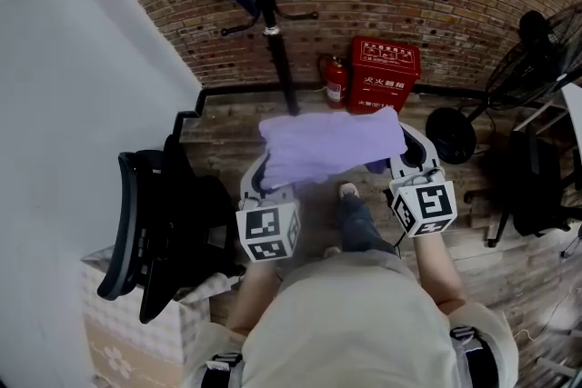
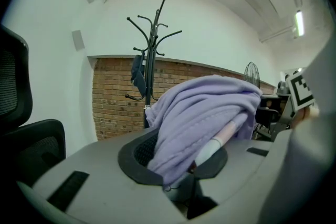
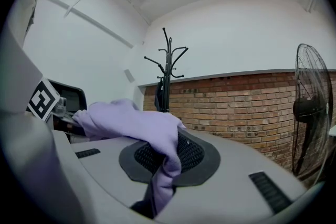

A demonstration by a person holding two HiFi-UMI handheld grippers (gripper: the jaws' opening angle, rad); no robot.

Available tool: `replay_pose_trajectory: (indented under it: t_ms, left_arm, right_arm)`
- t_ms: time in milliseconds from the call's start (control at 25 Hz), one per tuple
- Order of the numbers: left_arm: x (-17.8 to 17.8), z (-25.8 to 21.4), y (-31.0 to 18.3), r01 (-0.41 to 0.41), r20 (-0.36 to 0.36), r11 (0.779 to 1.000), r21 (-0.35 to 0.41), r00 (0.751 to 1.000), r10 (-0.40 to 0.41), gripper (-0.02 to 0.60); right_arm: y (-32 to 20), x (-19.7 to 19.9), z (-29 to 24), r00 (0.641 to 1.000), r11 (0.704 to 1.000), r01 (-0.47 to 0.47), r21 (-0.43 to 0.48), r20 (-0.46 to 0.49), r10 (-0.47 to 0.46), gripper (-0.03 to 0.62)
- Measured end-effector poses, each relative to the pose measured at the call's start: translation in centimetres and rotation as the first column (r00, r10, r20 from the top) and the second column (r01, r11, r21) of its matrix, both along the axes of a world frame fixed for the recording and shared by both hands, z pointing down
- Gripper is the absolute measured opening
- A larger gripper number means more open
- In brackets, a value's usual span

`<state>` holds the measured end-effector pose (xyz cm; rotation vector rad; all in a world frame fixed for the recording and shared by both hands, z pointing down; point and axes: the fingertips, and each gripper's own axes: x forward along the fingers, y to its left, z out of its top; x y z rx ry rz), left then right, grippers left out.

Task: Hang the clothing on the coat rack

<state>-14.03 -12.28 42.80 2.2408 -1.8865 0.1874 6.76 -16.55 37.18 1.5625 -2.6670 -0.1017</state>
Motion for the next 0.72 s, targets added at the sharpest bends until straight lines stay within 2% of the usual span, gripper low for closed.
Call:
replay_pose_trajectory:
  t_ms: [720]
  left_arm:
    - [-1.1, -2.8, -14.1, 0.069, 0.038, 0.997, 0.043, 0.997, -0.071, 0.081]
  right_arm:
    - [-16.2, -1.5, -3.3, 0.995, 0.992, 0.099, 0.077, 0.007, -0.1, 0.026]
